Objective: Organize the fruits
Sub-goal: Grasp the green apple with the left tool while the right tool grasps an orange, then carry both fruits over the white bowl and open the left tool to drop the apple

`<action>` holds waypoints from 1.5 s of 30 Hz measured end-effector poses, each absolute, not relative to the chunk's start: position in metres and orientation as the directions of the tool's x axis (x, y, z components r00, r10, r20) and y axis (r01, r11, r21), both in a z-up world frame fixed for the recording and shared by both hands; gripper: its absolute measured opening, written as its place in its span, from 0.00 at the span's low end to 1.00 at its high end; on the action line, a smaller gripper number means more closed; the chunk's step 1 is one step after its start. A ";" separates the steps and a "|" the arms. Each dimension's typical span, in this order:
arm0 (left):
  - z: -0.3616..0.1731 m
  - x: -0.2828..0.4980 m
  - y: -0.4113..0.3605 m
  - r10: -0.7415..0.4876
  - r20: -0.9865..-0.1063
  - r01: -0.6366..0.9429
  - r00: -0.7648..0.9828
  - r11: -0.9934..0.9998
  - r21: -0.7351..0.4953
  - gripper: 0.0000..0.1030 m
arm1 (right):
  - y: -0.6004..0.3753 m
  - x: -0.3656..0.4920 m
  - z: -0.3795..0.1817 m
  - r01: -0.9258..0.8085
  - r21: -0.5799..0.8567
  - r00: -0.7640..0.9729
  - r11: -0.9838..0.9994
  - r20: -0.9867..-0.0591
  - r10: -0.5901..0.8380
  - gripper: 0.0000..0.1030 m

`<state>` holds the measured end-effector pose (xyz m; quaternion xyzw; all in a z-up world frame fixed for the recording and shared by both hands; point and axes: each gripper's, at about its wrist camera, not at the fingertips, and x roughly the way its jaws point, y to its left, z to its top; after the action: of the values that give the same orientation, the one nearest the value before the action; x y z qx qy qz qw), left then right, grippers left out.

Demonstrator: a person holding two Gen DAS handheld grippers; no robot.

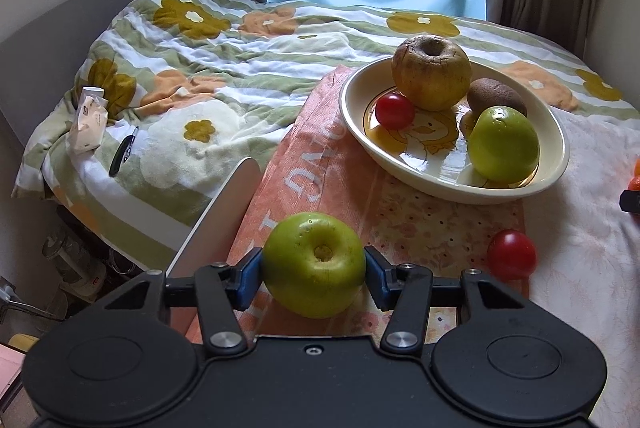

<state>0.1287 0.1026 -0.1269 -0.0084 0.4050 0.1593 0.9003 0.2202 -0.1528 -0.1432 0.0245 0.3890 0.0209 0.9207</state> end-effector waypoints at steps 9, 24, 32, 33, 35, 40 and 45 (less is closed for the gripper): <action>-0.126 0.126 0.103 0.268 -0.731 -0.289 0.627 0.952 0.101 0.55 | -0.149 0.228 -0.147 0.034 0.079 0.696 0.996 -0.717 0.033 0.64; -0.112 0.113 0.092 0.255 -0.713 -0.281 0.653 0.956 0.085 0.55 | -0.153 0.217 -0.134 0.005 0.086 0.715 0.996 -0.697 0.056 0.51; -0.081 0.096 0.081 0.247 -0.681 -0.279 0.690 0.958 0.065 0.55 | -0.150 0.201 -0.104 -0.078 0.100 0.728 0.992 -0.674 0.126 0.50; -0.075 0.094 0.079 0.245 -0.676 -0.278 0.695 0.958 0.062 0.55 | -0.150 0.199 -0.099 -0.090 0.102 0.729 0.991 -0.671 0.135 0.50; -0.065 0.091 0.076 0.245 -0.664 -0.279 0.707 0.959 0.057 0.55 | -0.151 0.196 -0.088 -0.117 0.107 0.729 0.987 -0.666 0.159 0.50; -0.042 0.086 0.069 0.233 -0.645 -0.259 0.728 0.964 0.056 0.55 | -0.151 0.190 -0.062 -0.201 0.114 0.714 0.973 -0.662 0.225 0.50; -0.023 0.093 0.071 0.206 -0.623 -0.227 0.754 0.973 0.048 0.55 | -0.145 0.188 -0.037 -0.264 0.106 0.704 0.959 -0.658 0.267 0.50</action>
<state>0.0925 0.0708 -0.0228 -0.0153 0.3307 0.1156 0.9365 0.1880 -0.1449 -0.0372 0.0019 0.3565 0.1439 0.9231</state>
